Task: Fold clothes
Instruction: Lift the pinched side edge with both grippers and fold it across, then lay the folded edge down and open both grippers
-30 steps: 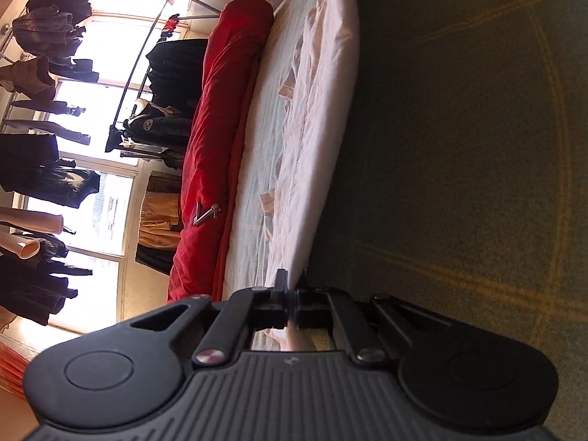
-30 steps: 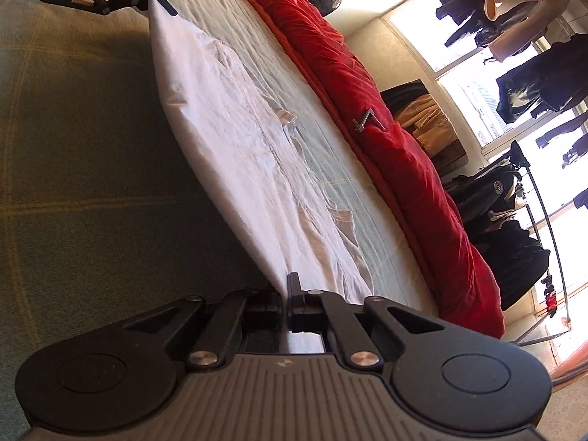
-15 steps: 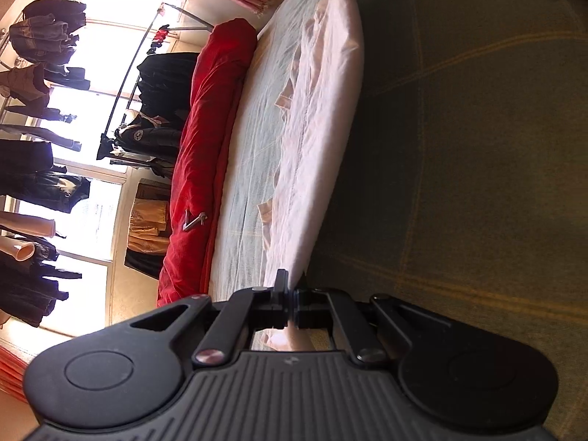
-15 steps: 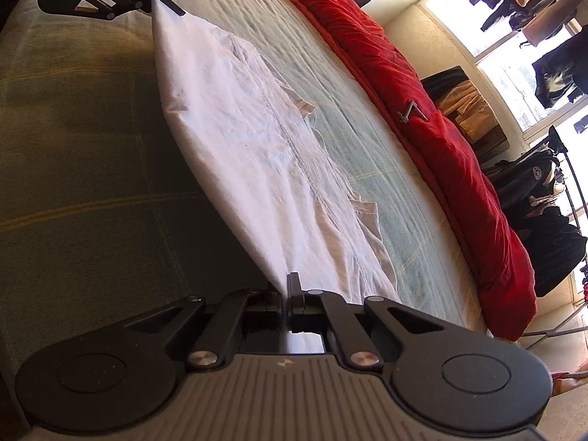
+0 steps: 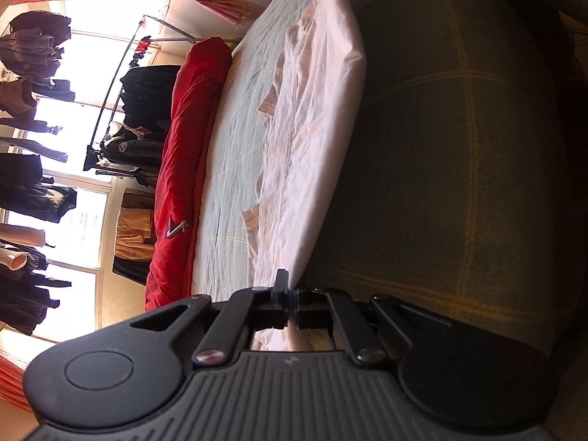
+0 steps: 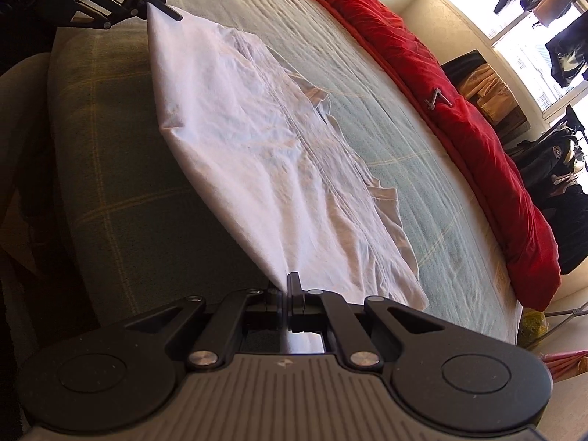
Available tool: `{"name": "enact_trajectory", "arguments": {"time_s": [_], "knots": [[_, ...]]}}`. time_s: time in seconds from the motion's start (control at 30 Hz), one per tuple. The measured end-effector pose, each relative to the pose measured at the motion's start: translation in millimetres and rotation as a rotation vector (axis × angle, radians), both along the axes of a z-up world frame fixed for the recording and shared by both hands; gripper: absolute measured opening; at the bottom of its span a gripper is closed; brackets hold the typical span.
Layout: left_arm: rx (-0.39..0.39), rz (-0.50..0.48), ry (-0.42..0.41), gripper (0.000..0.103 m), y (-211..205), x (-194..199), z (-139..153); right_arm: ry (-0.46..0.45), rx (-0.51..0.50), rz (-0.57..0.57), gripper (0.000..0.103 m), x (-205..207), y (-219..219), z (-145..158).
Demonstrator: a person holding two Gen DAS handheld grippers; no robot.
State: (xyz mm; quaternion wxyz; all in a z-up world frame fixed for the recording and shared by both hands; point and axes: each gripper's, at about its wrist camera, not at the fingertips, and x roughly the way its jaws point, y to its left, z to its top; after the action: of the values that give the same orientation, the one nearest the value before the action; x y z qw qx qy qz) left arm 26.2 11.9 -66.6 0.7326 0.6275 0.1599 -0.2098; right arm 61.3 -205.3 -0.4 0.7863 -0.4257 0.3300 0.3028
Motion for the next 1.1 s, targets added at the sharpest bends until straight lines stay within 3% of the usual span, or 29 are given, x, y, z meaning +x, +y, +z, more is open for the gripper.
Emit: {"name": "enact_trajectory", "arguments": {"time_s": [0.23, 0.43, 0.57, 0.67, 0.77, 0.83, 0.93, 1.1], "knots": [[-0.012, 0.013, 0.058, 0.001, 2.5, -10.3, -14.3, 0.088, 0.017, -0.019, 0.007, -8.3, -1.4, -16.3], [-0.076, 0.075, 0.219, 0.011, 11.3, -20.5, -10.2, 0.194, 0.060, -0.045, 0.016, -9.8, -12.8, -22.5], [-0.228, 0.146, 0.325, 0.011, 22.9, -18.5, 17.8, 0.163, 0.107, -0.027, 0.020, -17.3, -25.0, -6.8], [-0.399, 0.218, 0.327, 0.011, 36.0, -1.7, 48.8, 0.156, 0.235, -0.070, 0.033, -10.4, -37.5, 15.2], [-0.541, 0.289, 0.313, 0.012, 48.0, 25.7, 62.1, 0.178, 0.406, -0.142, 0.038, 8.4, -47.8, 24.7], [-0.616, 0.357, 0.334, 0.012, 57.2, 44.0, 54.7, 0.201, 0.496, -0.205, 0.038, 18.0, -54.9, 18.1], [-0.704, 0.460, 0.420, 0.012, 72.0, 58.3, 29.4, 0.236, 0.540, -0.280, 0.038, 15.7, -69.3, -2.8], [-0.789, 0.570, 0.487, 0.013, 103.2, 32.9, 6.6, 0.294, 0.612, -0.406, 0.038, 11.7, -93.4, -37.5]]}}
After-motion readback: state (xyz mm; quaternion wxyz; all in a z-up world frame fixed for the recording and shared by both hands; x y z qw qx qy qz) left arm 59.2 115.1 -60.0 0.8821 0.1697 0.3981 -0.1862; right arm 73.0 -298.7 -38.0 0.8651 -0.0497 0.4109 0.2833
